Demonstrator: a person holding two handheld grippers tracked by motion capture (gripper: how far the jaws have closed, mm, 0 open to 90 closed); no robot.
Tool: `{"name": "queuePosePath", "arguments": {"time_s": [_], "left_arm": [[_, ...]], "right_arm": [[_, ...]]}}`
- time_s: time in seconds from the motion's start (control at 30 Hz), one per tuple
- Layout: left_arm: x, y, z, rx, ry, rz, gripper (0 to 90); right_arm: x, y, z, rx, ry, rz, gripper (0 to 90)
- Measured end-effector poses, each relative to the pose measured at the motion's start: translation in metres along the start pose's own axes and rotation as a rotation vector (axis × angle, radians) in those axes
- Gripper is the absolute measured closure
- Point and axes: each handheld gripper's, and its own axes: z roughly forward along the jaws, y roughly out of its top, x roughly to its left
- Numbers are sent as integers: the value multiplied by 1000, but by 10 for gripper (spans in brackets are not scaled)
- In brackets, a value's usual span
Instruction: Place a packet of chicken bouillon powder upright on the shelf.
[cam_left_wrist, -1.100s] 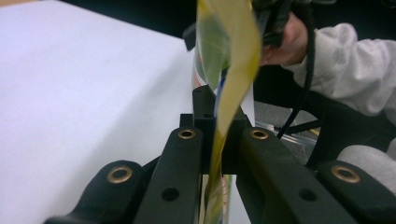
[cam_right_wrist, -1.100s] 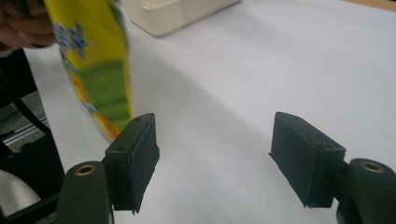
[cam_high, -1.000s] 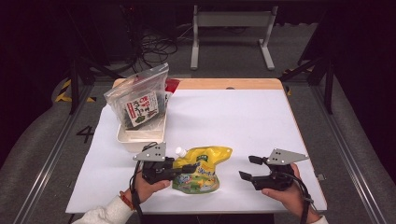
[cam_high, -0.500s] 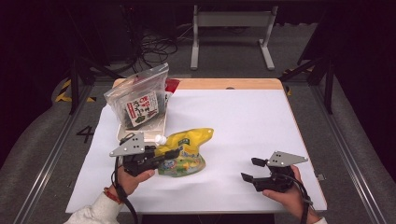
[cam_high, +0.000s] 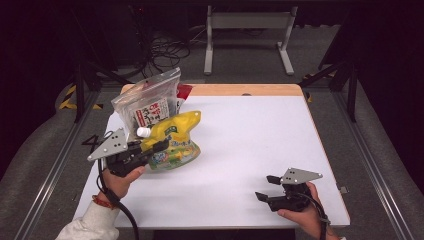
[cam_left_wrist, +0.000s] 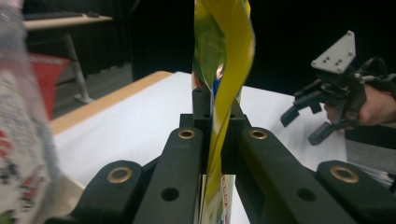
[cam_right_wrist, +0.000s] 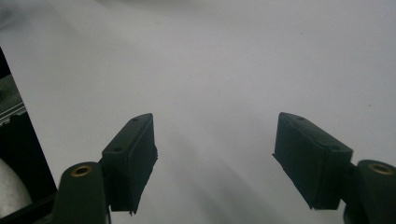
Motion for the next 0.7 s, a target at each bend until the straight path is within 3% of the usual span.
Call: {"name": "queuePosePath", "arguments": {"time_s": [0.1, 0.27, 0.37, 0.43, 0.7], "left_arm": [[7, 5, -11, -24, 38, 11, 893], [14, 6, -21, -5, 73, 35, 894], [22, 7, -23, -5, 72, 42, 893], [28, 9, -24, 16, 73, 66, 893], [51, 11, -23, 65, 73, 83, 892]], "right_arm": [[0, 0, -1, -3, -5, 7, 294], [0, 0, 1, -2, -5, 9, 289], [0, 0, 1, 4, -4, 8, 289], [0, 0, 2, 4, -2, 10, 289], [-2, -1, 2, 4, -2, 12, 288]]}}
